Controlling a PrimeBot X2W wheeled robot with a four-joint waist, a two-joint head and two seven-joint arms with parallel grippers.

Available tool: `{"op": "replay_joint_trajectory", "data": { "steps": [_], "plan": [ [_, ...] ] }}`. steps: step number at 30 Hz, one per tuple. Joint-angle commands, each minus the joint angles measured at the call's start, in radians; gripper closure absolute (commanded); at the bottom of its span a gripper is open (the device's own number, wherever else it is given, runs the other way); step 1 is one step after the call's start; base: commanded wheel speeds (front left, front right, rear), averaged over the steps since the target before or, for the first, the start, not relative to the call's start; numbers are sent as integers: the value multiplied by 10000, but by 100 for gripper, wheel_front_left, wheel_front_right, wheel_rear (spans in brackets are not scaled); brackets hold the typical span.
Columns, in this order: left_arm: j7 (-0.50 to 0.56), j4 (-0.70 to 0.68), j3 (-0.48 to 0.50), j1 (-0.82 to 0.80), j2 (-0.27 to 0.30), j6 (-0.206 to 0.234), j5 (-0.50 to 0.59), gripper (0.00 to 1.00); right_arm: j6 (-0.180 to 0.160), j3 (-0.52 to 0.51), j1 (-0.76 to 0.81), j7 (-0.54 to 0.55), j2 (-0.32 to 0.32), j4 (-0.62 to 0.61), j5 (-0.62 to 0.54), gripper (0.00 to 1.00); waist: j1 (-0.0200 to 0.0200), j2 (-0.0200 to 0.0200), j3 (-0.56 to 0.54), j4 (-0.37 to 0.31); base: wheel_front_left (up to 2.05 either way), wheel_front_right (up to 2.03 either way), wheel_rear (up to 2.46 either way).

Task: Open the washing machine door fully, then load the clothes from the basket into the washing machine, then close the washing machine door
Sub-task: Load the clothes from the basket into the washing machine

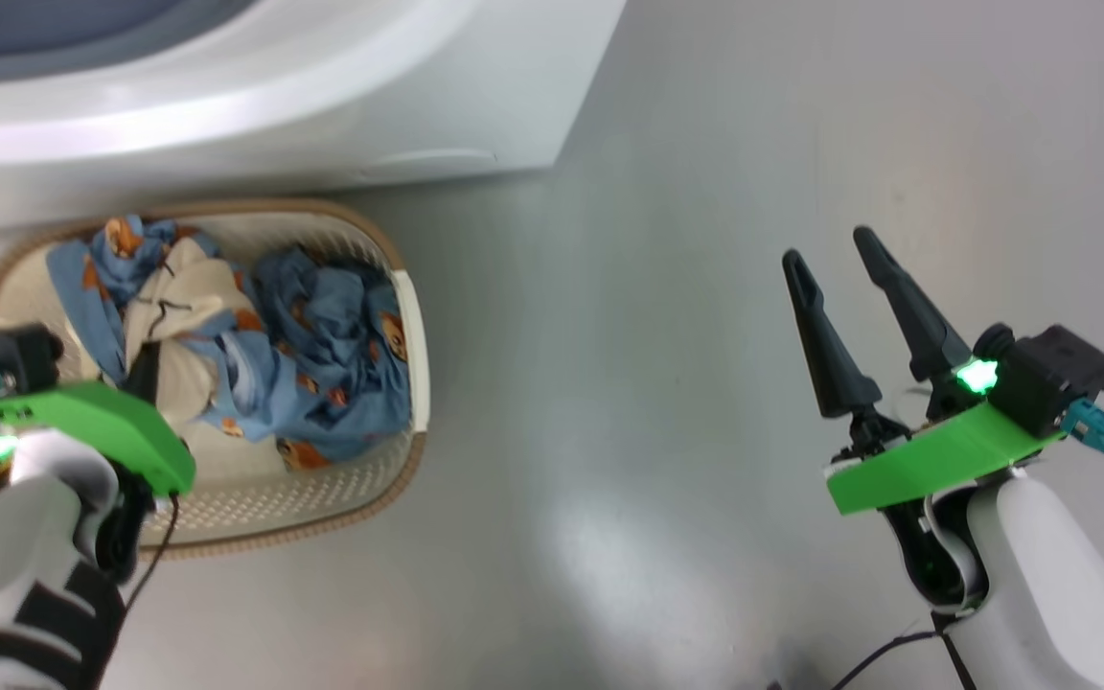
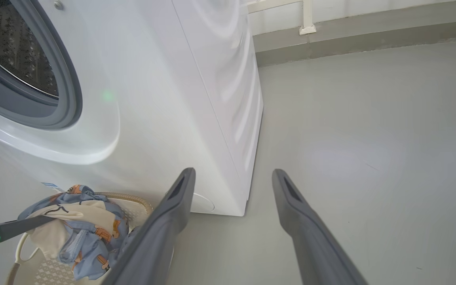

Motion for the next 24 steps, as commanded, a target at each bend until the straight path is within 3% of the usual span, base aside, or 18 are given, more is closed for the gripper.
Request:
{"op": "replay_joint_trajectory", "data": {
  "steps": [1, 17, 24],
  "plan": [
    [-133, -216, 454, 410, 472, -13, 239, 100, 14, 151, 449, -49, -25, -147, 110, 0, 0, -1, -709, 258, 0, 0, 0],
    [-135, -3381, 4003, 3467, -106, -13, 3607, 100, 14, -153, 1914, -49, -217, 128, 304, 0, 0, -1, -2984, 462, 0, 0, 0],
    [-135, -4754, 4626, 4731, -470, -14, 4361, 100, 14, -261, 2552, -49, -334, 215, 379, 0, 0, -1, -3820, 530, 0, 0, 0]
  ]
}}
